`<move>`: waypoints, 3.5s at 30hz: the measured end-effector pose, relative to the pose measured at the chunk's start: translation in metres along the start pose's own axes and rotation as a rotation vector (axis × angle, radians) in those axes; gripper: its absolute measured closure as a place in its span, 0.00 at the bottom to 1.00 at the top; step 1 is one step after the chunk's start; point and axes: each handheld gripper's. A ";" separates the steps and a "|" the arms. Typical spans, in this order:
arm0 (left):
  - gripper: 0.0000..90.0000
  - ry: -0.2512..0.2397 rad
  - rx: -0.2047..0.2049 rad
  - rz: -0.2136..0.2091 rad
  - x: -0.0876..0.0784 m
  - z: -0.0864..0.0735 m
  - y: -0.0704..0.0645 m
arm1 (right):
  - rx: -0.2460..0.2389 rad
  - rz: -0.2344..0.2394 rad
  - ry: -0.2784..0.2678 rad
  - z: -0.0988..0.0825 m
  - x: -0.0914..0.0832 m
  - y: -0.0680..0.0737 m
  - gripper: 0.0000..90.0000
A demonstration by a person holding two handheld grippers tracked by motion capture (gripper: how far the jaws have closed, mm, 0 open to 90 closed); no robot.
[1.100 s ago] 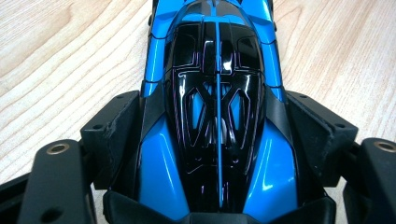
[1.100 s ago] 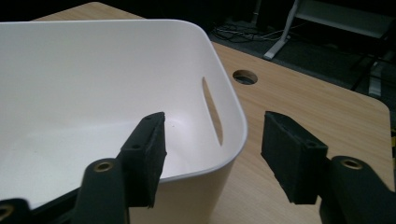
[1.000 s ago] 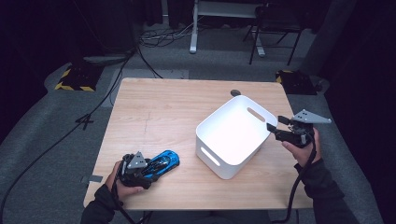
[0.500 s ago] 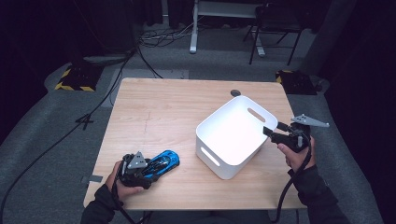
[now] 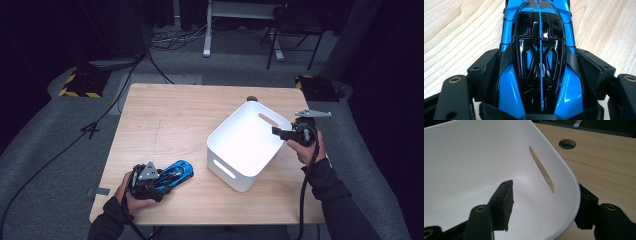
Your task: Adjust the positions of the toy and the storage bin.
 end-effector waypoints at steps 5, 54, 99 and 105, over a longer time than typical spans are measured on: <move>0.28 0.002 0.000 0.001 0.001 0.001 0.000 | -0.064 -0.006 0.000 0.016 0.019 -0.001 0.53; 0.27 -0.001 -0.016 0.003 0.008 0.007 -0.002 | -0.084 -0.022 -0.008 0.014 0.006 0.017 0.32; 0.26 -0.001 -0.042 0.032 0.010 0.010 -0.006 | -0.239 0.070 0.137 -0.136 -0.024 -0.016 0.22; 0.26 -0.003 -0.042 0.030 0.010 0.010 -0.006 | -0.209 0.067 0.123 -0.145 -0.028 -0.019 0.19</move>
Point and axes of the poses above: each handheld gripper's, and its own axes: x roughly forward along the jaws, z roughly out of its top, y roughly to its left, and after that the axes turned 2 degrees about z, right-handed
